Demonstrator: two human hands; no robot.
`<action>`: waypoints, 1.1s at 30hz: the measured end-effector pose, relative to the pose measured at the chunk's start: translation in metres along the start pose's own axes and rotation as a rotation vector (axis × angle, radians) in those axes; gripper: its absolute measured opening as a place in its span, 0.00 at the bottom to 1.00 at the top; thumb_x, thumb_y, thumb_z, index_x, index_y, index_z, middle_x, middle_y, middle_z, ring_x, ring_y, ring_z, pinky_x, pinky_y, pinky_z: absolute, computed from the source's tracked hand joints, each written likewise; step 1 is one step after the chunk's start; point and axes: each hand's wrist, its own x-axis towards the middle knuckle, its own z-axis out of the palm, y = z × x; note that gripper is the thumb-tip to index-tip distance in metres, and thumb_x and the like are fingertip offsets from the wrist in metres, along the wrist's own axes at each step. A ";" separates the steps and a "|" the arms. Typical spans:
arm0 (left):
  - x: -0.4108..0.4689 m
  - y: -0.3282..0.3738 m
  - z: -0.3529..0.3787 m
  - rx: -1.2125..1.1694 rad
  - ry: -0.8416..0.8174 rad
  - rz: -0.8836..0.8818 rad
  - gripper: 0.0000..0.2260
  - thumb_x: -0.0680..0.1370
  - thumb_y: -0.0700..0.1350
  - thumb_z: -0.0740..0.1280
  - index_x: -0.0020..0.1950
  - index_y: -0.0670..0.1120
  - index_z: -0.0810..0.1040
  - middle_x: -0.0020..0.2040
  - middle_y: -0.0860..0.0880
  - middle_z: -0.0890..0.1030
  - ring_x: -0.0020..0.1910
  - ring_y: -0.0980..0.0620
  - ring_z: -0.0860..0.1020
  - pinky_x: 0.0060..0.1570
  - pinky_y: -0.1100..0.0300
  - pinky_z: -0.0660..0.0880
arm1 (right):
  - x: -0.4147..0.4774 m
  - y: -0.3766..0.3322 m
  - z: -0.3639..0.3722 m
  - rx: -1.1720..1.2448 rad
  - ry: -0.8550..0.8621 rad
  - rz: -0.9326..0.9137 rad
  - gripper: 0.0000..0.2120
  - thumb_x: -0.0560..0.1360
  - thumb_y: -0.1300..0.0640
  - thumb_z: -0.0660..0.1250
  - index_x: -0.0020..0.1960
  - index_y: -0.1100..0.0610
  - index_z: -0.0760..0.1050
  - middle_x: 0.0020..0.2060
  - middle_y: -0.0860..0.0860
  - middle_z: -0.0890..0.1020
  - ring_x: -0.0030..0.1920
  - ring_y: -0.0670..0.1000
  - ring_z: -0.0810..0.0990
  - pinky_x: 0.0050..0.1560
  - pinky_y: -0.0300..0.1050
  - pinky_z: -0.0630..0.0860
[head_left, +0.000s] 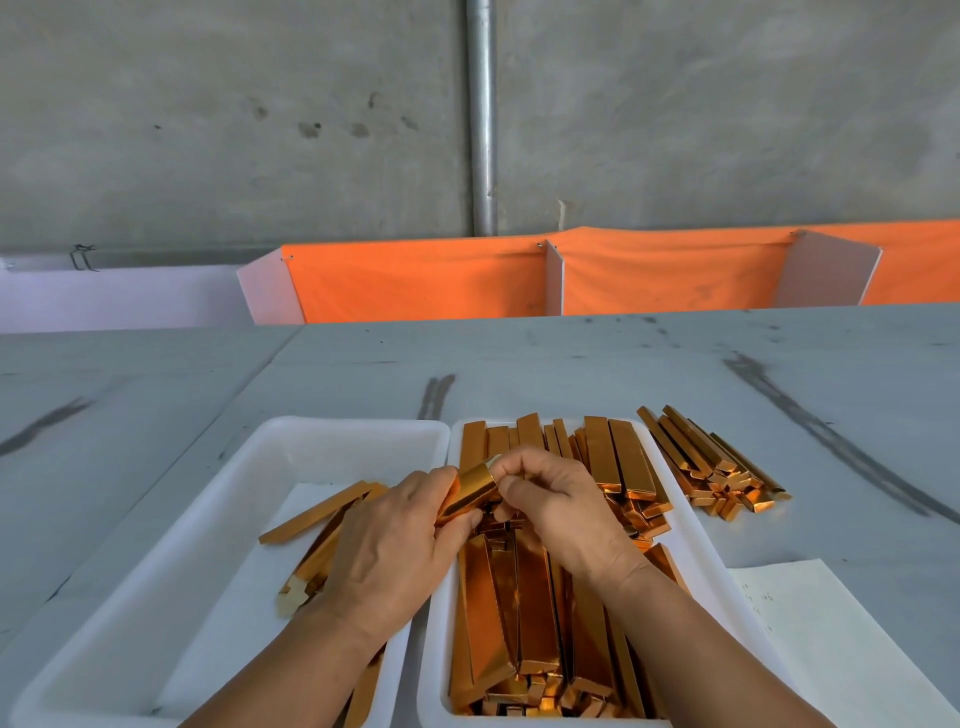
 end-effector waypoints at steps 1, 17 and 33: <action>0.000 0.000 0.000 -0.008 -0.002 0.003 0.18 0.78 0.61 0.60 0.61 0.52 0.74 0.42 0.57 0.74 0.37 0.58 0.72 0.35 0.71 0.61 | 0.000 0.000 0.001 0.005 -0.001 0.009 0.13 0.80 0.65 0.62 0.44 0.51 0.80 0.35 0.49 0.79 0.31 0.41 0.77 0.26 0.33 0.69; 0.000 0.004 -0.004 0.009 0.003 0.059 0.18 0.74 0.55 0.71 0.60 0.48 0.79 0.40 0.53 0.77 0.32 0.55 0.75 0.30 0.69 0.64 | 0.001 0.001 -0.002 0.017 0.075 0.035 0.07 0.81 0.62 0.64 0.49 0.51 0.74 0.25 0.47 0.78 0.22 0.44 0.74 0.23 0.36 0.69; -0.001 0.001 0.000 -0.017 -0.041 0.047 0.22 0.78 0.63 0.57 0.68 0.56 0.71 0.46 0.57 0.76 0.41 0.57 0.75 0.37 0.70 0.63 | -0.001 0.002 0.002 -0.177 0.134 -0.085 0.16 0.80 0.65 0.62 0.43 0.45 0.78 0.35 0.52 0.80 0.30 0.51 0.77 0.32 0.50 0.77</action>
